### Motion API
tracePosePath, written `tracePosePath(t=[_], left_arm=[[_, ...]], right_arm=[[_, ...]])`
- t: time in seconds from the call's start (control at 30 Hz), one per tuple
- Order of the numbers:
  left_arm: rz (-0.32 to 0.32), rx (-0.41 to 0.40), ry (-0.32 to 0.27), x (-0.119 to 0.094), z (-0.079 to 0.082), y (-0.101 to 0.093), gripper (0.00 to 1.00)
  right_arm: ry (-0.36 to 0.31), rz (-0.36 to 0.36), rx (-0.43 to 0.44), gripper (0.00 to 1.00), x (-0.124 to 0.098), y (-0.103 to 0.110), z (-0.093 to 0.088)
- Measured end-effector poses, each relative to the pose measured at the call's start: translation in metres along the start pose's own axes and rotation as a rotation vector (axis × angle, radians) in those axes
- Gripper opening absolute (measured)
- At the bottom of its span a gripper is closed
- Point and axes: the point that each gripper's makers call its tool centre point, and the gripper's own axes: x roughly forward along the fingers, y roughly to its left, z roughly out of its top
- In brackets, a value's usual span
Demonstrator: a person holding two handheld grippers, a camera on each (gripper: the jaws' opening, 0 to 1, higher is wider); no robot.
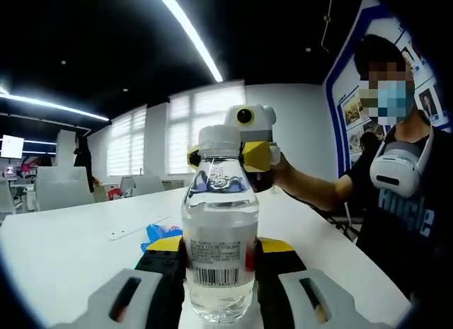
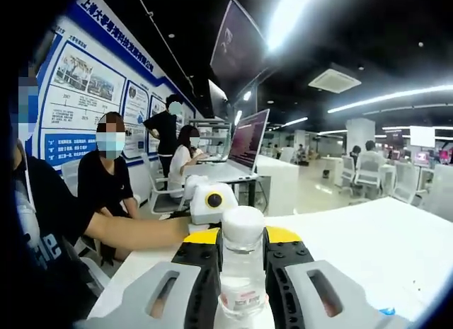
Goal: Arrange the tabletop items into an orderly group along one side of the table until the central work area is clear of visible clutter.
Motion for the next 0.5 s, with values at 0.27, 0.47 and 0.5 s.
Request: tracePosePath(t=[0.27,0.47,0.5], left_arm=[[0.005,-0.006,0.010,-0.003,-0.004,0.008,0.36],[0.014,-0.014,0.016,-0.005,-0.006,0.015,0.36],[0.013,-0.012,0.024,-0.004,-0.008,0.016,0.36]], right_arm=[[0.009,-0.015,-0.002,0.17,0.006,-0.004,-0.003],[0.003,-0.036,0.007,0.17,0.011,-0.013,-0.003],[0.008,-0.042,0.003,0.17,0.012,-0.014,-0.005]])
